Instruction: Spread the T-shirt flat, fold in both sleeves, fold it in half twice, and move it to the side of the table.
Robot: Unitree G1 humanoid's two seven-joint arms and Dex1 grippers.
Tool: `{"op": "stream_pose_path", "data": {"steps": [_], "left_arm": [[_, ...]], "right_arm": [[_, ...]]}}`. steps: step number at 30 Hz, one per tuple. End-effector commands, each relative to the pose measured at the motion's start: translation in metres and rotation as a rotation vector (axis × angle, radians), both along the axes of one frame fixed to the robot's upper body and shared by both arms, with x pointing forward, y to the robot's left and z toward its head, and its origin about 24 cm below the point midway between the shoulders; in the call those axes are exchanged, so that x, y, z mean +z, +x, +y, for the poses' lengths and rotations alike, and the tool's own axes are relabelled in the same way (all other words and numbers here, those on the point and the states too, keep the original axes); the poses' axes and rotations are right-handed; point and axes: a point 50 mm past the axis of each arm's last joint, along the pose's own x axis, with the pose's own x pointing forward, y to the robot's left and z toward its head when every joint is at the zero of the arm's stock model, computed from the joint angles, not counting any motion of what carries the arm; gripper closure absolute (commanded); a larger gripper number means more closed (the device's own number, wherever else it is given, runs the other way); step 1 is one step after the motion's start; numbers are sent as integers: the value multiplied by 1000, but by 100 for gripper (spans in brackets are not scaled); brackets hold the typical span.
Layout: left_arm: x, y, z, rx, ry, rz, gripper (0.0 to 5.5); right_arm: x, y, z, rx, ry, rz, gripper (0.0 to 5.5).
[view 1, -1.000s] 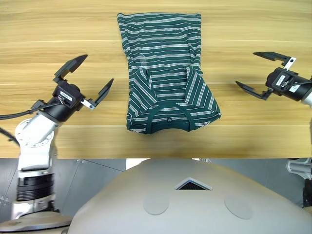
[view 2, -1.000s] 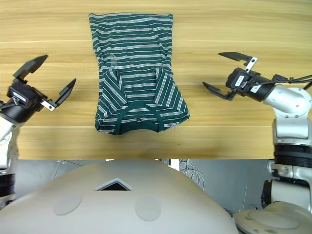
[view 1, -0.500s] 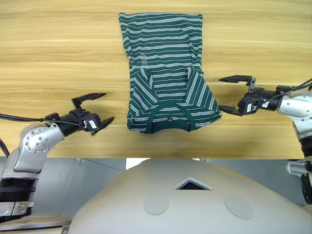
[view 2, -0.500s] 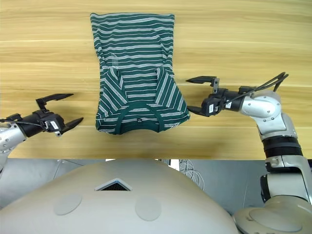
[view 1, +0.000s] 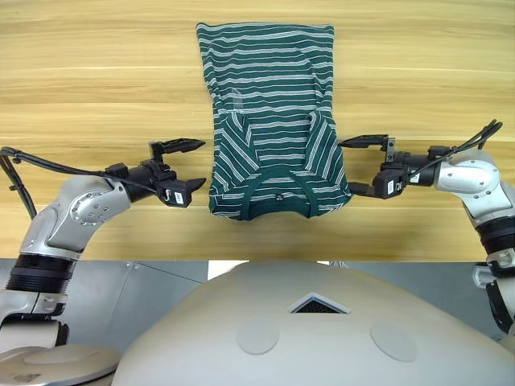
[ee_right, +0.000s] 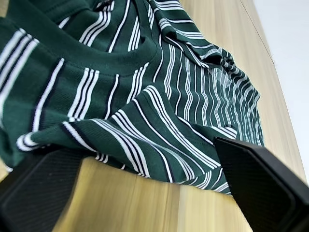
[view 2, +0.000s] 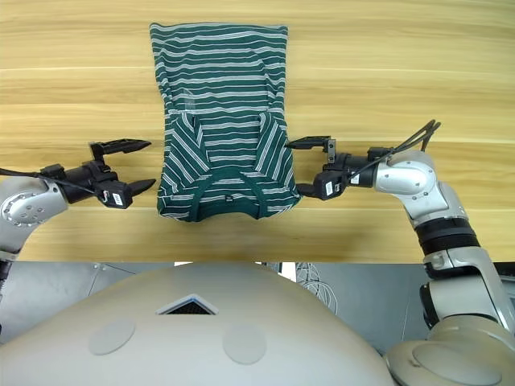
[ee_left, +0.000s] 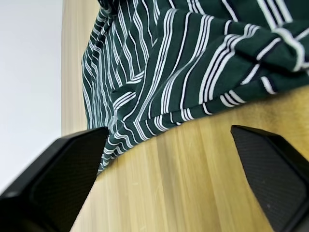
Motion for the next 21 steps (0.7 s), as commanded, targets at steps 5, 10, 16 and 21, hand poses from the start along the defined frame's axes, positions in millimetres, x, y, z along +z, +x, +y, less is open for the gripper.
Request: {"op": "stream_pose_path", "data": {"steps": [5, 10, 16, 21], "left_arm": [[-31, -27, 8, -75, 160, 170, 91], [-30, -24, 14, -93, 196, 151, 91], [-34, -28, 14, -138, 165, 157, 91], [-37, -33, 17, -174, 168, 164, 91]], "right_arm": [[36, 14, -27, -32, -81, -32, 55], [42, 29, -43, -95, -101, -60, 55], [-2, 21, -21, 41, -173, -4, 55], [-18, 14, -11, 89, -156, 9, 55]]}}
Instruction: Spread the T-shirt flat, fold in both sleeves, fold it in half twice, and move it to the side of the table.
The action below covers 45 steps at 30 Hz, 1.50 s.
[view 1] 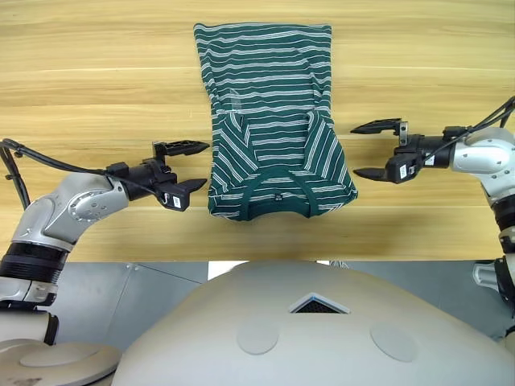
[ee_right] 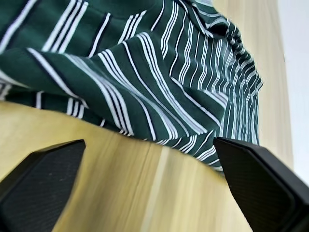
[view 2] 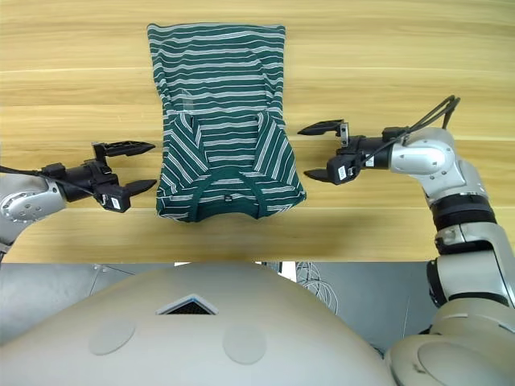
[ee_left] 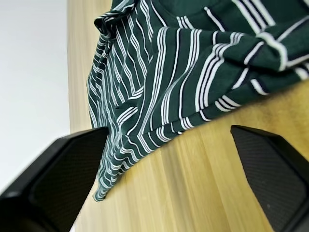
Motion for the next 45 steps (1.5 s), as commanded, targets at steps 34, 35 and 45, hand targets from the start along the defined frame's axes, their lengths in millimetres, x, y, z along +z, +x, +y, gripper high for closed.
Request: {"op": "stream_pose_path", "data": {"steps": [34, 35, 45], "left_arm": [[-65, -48, -16, -195, 102, 421, 340], [-66, -49, -16, -199, 108, 430, 355], [-65, -54, -13, -239, 129, 473, 501]], "right_arm": [[-34, -24, 33, 218, 11, 203, 394], [-34, -24, 33, 218, 12, 204, 409], [-30, -27, 33, 233, 41, 235, 548]]}}
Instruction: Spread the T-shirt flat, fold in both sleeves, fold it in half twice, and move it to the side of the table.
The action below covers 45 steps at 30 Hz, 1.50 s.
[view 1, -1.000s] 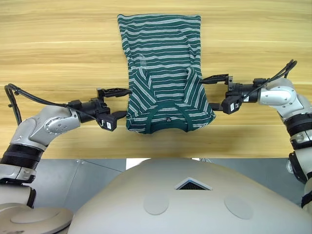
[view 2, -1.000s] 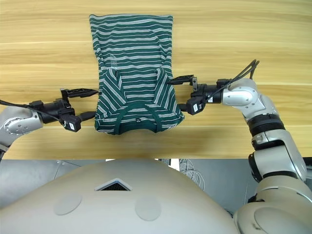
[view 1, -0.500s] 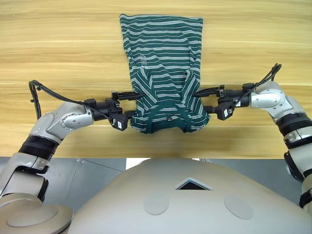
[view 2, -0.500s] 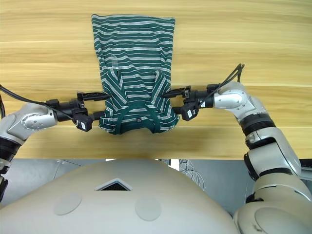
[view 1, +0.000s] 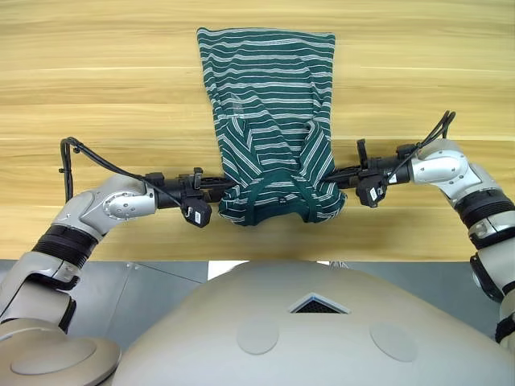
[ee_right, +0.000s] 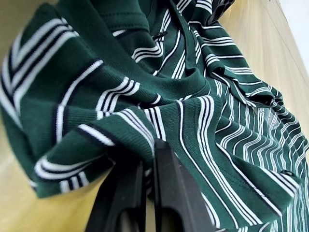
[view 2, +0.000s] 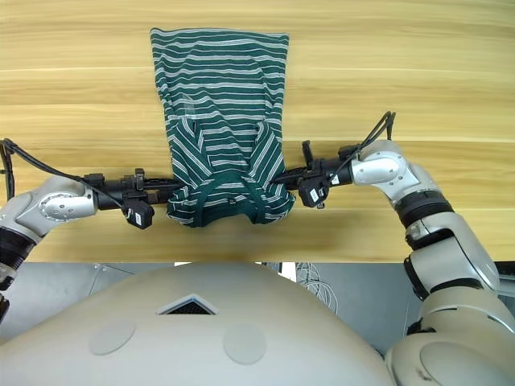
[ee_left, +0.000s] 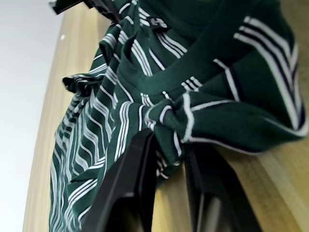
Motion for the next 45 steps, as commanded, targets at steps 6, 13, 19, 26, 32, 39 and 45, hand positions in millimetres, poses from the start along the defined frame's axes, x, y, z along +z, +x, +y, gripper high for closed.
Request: {"op": "stream_pose_path", "data": {"steps": [6, 13, 19, 26, 32, 39, 45], "left_arm": [[-33, -48, 19, -72, 219, 285, 545], [7, -40, 18, 53, 10, 292, 550], [39, -48, 21, 161, -100, 319, 550], [46, -42, 15, 192, -176, 347, 550], [71, 31, 10, 190, -304, 425, 550], [73, 144, 20, 409, -461, 650, 550], [37, 173, 4, 645, -472, 745, 550]], "right_arm": [[-1, -7, -7, 4, -25, 74, 549], [31, -12, -12, -44, 105, 183, 549], [61, -30, -32, -61, 121, 371, 549], [67, -26, -37, -45, 99, 479, 549], [93, 36, -24, -95, 178, 590, 549], [107, 114, -33, -391, 278, 675, 549], [74, 128, -36, -633, 287, 751, 549]]}}
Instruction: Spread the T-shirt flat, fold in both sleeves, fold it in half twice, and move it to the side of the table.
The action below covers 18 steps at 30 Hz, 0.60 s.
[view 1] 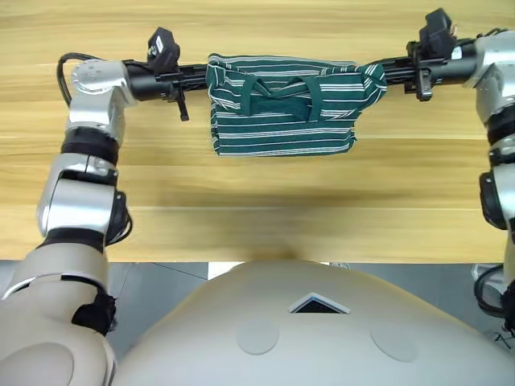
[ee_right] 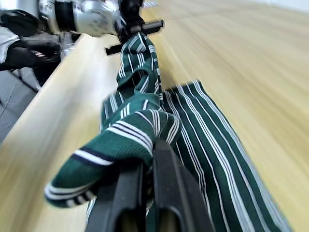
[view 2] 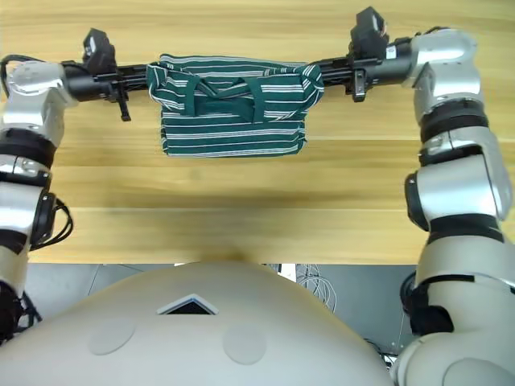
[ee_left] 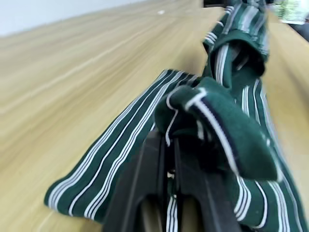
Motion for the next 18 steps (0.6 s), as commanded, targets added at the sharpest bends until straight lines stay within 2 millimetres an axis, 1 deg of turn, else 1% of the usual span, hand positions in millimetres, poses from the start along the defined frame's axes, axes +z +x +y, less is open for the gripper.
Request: {"op": "stream_pose_path", "data": {"steps": [1, 3, 5, 6, 7, 10, 13, 14, 18], "left_arm": [[-20, 8, -12, 115, 44, 36, 550], [-32, 6, -15, 172, 109, 28, 550], [-37, 5, -15, 197, 137, 25, 550], [-37, 6, -15, 210, 135, 22, 523], [-35, 8, -13, 237, 128, 15, 513], [-34, 11, -7, 320, 88, 29, 460], [-33, 12, -6, 379, -11, 64, 404], [-32, 13, -5, 402, -51, 77, 394], [-30, 17, -3, 492, -170, 136, 322]], "right_arm": [[-8, 10, 0, -151, -24, 1, 549], [-16, 14, 2, -267, -47, -12, 549], [-21, 16, 0, -348, -68, -12, 549], [-22, 16, -1, -381, -71, -12, 513], [-22, 18, -3, -418, -64, -7, 501], [-25, 18, -7, -485, -82, 1, 443], [-34, 16, -8, -510, -139, 10, 382], [-36, 15, -8, -517, -151, 19, 370], [-36, 16, -9, -544, -137, 5, 295]]}}
